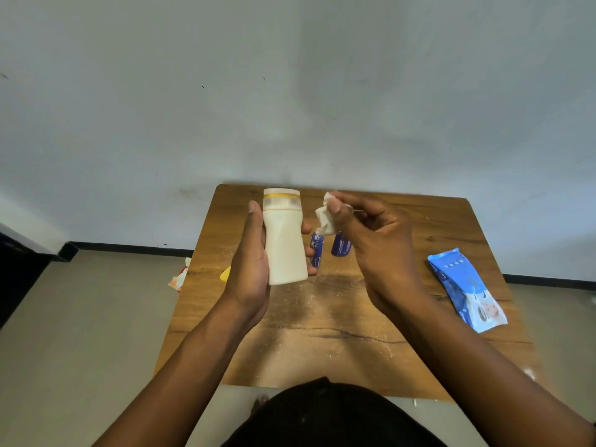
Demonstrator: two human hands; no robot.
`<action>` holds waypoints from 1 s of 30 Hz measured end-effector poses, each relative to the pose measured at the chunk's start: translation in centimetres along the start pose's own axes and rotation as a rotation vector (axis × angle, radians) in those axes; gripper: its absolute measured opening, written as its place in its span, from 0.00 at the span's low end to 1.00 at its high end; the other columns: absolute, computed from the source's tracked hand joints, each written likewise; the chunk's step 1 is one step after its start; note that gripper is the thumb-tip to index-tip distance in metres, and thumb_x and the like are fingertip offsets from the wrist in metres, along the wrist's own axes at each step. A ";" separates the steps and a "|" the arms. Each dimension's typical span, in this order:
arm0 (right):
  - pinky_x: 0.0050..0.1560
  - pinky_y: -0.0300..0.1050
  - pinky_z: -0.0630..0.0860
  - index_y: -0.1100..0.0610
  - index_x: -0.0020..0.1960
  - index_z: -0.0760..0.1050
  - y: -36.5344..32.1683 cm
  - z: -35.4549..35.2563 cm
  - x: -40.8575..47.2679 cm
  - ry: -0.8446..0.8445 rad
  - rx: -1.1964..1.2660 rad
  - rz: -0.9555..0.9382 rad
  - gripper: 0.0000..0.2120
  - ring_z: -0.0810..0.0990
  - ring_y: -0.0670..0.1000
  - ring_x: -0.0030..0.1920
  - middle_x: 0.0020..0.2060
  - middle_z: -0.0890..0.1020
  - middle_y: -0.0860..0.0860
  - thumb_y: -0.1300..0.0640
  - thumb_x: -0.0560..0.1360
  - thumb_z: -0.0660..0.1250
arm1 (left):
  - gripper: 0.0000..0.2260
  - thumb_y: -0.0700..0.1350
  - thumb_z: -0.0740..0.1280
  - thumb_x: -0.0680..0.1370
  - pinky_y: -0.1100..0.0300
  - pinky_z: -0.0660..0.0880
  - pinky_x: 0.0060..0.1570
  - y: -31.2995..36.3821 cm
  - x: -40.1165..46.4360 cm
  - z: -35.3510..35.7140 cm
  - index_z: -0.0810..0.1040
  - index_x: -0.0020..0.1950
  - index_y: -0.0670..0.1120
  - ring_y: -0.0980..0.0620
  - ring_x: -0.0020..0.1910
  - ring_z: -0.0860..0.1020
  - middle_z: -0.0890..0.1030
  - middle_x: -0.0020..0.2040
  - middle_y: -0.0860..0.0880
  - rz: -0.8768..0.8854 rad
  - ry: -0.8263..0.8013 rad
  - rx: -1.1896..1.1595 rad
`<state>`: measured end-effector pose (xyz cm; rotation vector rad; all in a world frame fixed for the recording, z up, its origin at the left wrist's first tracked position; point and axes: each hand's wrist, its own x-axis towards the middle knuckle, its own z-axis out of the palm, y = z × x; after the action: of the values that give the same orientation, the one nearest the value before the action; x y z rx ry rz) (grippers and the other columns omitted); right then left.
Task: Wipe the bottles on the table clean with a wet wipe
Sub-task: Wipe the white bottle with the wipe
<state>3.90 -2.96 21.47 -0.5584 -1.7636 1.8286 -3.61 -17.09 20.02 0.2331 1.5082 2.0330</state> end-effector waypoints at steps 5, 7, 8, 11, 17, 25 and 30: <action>0.53 0.35 0.79 0.52 0.64 0.84 0.0 1.5 -0.6 -0.065 -0.278 -0.332 0.12 0.83 0.45 0.56 0.56 0.85 0.48 0.58 0.81 0.71 | 0.25 0.60 0.49 0.86 0.53 0.83 0.44 -0.4 -0.3 0.5 0.81 0.64 0.49 0.49 0.48 0.85 0.86 0.51 0.44 -0.045 0.015 -0.033; 0.57 0.35 0.76 0.54 0.70 0.80 0.8 2.2 -1.5 -0.113 -0.465 -0.490 0.16 0.80 0.45 0.61 0.61 0.83 0.49 0.57 0.82 0.70 | 0.24 0.57 0.49 0.87 0.56 0.83 0.48 0.1 -0.3 0.7 0.80 0.66 0.47 0.50 0.53 0.85 0.86 0.55 0.45 -0.052 0.013 -0.126; 0.62 0.39 0.75 0.57 0.72 0.78 1.2 2.4 -1.9 -0.150 -0.532 -0.568 0.18 0.79 0.48 0.65 0.64 0.82 0.51 0.57 0.83 0.69 | 0.24 0.57 0.49 0.88 0.56 0.83 0.52 0.3 -0.3 0.5 0.79 0.67 0.46 0.49 0.56 0.84 0.86 0.56 0.45 -0.049 0.013 -0.166; 0.77 0.57 0.67 0.64 0.74 0.74 2.1 2.4 -3.0 -0.351 -0.643 -0.686 0.22 0.67 0.57 0.80 0.76 0.73 0.57 0.55 0.83 0.66 | 0.25 0.59 0.51 0.87 0.54 0.80 0.58 1.3 0.0 0.0 0.79 0.65 0.44 0.47 0.58 0.83 0.85 0.55 0.44 -0.067 0.010 -0.272; 0.79 0.61 0.63 0.63 0.75 0.73 2.9 1.2 -5.2 -0.631 -0.750 -0.763 0.26 0.58 0.57 0.84 0.79 0.69 0.58 0.50 0.82 0.68 | 0.27 0.63 0.54 0.85 0.46 0.76 0.59 2.5 0.9 -1.3 0.76 0.64 0.41 0.45 0.47 0.81 0.80 0.50 0.43 -0.089 -0.010 -0.353; 0.78 0.59 0.64 0.65 0.79 0.66 0.2 2.3 -1.5 -0.415 -0.699 -0.718 0.29 0.63 0.59 0.81 0.79 0.67 0.60 0.52 0.83 0.66 | 0.22 0.53 0.53 0.88 0.49 0.73 0.69 1.5 -0.5 0.1 0.86 0.60 0.49 0.48 0.64 0.80 0.84 0.60 0.47 -0.115 -0.087 -0.412; 0.82 0.61 0.59 0.59 0.85 0.48 1.3 1.2 -3.7 -0.613 -0.715 -0.540 0.36 0.47 0.52 0.86 0.86 0.49 0.53 0.46 0.85 0.60 | 0.16 0.54 0.62 0.85 0.41 0.75 0.69 2.0 0.3 -1.0 0.77 0.65 0.44 0.41 0.66 0.78 0.81 0.58 0.42 -0.128 -0.057 -0.545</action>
<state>5.90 -6.22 19.96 0.2806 -2.6585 1.0087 -4.97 -18.11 21.48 -0.0242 0.8621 2.2189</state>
